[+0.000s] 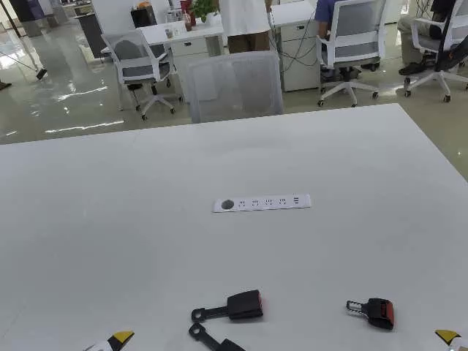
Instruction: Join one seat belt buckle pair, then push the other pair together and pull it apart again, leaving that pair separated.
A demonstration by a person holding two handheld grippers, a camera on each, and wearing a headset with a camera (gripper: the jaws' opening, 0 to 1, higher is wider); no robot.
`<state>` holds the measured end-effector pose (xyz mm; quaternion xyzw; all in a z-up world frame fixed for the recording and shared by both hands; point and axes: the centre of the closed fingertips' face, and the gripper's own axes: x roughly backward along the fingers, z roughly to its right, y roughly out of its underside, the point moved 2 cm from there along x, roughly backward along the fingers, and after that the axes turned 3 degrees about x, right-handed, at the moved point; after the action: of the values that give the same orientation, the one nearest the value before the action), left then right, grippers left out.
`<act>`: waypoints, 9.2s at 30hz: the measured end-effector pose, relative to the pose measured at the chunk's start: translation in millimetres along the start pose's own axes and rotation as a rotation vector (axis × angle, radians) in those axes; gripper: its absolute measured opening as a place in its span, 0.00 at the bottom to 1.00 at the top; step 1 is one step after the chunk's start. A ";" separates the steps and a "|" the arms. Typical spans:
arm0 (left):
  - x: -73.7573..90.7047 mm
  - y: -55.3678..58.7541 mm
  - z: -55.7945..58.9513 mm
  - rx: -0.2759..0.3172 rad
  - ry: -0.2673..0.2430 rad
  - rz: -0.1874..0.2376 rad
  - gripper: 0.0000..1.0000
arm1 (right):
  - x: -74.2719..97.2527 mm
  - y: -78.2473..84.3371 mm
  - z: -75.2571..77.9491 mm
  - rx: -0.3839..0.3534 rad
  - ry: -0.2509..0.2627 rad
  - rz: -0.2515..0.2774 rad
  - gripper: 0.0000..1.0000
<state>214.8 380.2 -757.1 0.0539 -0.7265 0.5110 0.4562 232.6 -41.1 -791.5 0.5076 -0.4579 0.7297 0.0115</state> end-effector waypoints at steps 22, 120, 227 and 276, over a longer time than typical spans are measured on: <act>3.1 12.5 1.2 -0.030 -0.001 -0.054 1.00 | 0.5 9.5 -11.7 0.036 -0.041 -0.075 0.90; -148.3 -41.2 63.8 -0.917 0.480 -0.289 0.36 | -42.4 37.3 37.9 0.415 -0.319 -0.293 0.41; -147.4 -35.6 64.6 -0.723 0.355 -0.390 0.29 | -148.8 -94.4 -100.1 0.362 -0.268 -0.161 0.36; -146.6 -35.0 62.2 -0.698 0.385 -0.371 0.31 | -153.3 -103.1 -106.9 0.508 -0.352 -0.115 0.37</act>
<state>280.8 257.5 -841.9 -0.0703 -0.7353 0.1452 0.6583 278.5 160.1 -846.0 0.6379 -0.2266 0.7197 -0.1541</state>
